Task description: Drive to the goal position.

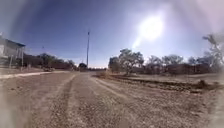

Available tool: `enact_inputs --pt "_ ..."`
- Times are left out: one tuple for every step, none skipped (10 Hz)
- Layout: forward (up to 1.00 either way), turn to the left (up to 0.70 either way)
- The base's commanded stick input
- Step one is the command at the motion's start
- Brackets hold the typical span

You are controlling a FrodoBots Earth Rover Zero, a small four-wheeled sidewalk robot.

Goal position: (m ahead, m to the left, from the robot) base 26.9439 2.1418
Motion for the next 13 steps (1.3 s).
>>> enact_inputs --pt "0.7 0.35" --pt "0.7 0.22" --pt "0.7 0.01" --pt "0.7 0.0" --pt "0.7 0.0" --pt "0.7 0.0" --pt "0.7 0.0" --pt "0.7 0.0" --pt "0.7 0.0" --pt "0.7 0.0" --pt "0.7 0.0" --pt "0.7 0.0" --pt "0.7 0.0"
